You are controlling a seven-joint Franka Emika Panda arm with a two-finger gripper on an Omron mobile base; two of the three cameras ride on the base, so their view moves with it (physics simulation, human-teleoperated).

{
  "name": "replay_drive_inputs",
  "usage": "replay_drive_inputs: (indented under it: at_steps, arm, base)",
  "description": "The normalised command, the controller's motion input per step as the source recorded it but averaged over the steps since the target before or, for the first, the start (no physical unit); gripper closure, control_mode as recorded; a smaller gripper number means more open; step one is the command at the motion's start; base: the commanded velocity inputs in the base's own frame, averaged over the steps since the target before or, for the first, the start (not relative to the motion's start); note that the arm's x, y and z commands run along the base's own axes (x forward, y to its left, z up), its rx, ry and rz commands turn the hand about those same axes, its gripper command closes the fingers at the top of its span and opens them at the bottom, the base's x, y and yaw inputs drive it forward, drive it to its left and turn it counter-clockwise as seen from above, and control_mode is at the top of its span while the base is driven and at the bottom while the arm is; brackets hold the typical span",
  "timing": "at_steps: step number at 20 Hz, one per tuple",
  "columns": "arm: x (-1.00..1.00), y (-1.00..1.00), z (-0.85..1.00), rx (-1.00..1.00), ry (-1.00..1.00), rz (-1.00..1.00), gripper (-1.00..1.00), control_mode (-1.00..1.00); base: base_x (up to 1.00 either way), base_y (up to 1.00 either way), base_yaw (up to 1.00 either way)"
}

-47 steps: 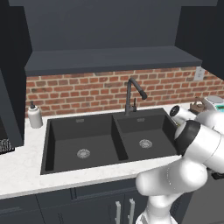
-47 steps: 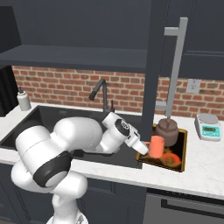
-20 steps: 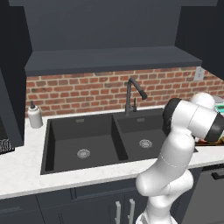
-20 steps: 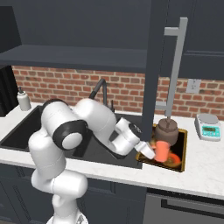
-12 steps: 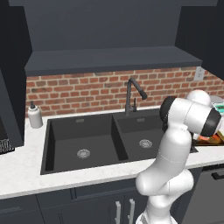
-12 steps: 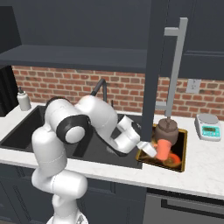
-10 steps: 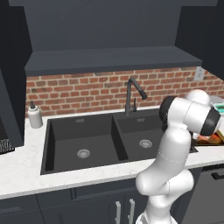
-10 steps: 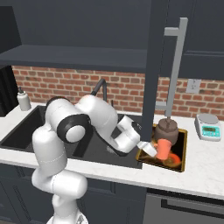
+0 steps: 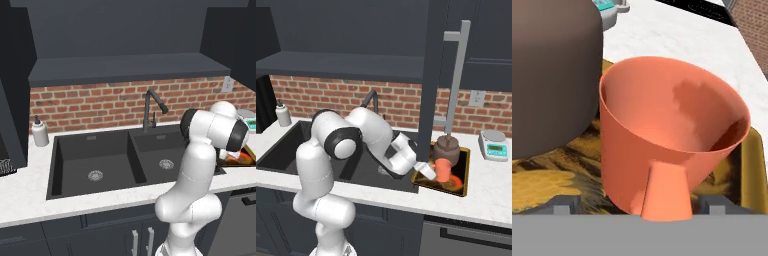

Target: Pick the kettle from the counter and place it on the tray. Then pick the mug from the cabinet and place it on the tray. Then close the cabinet doors.

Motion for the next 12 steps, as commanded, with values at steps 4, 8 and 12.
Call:
replay_drive_inputs:
  at_steps: [4,8,12]
  arm:
    - [-0.17,0.22,0.15,0.00,0.00,0.00,-1.00,-1.00]
    - [-0.17,0.28,0.21,0.00,0.00,0.00,-1.00,-1.00]
    - [-0.12,0.19,0.21,0.00,0.00,0.00,-1.00,-1.00]
  base:
    - [0.00,0.00,0.00]
    - [0.00,0.00,0.00]
    - [0.00,0.00,0.00]
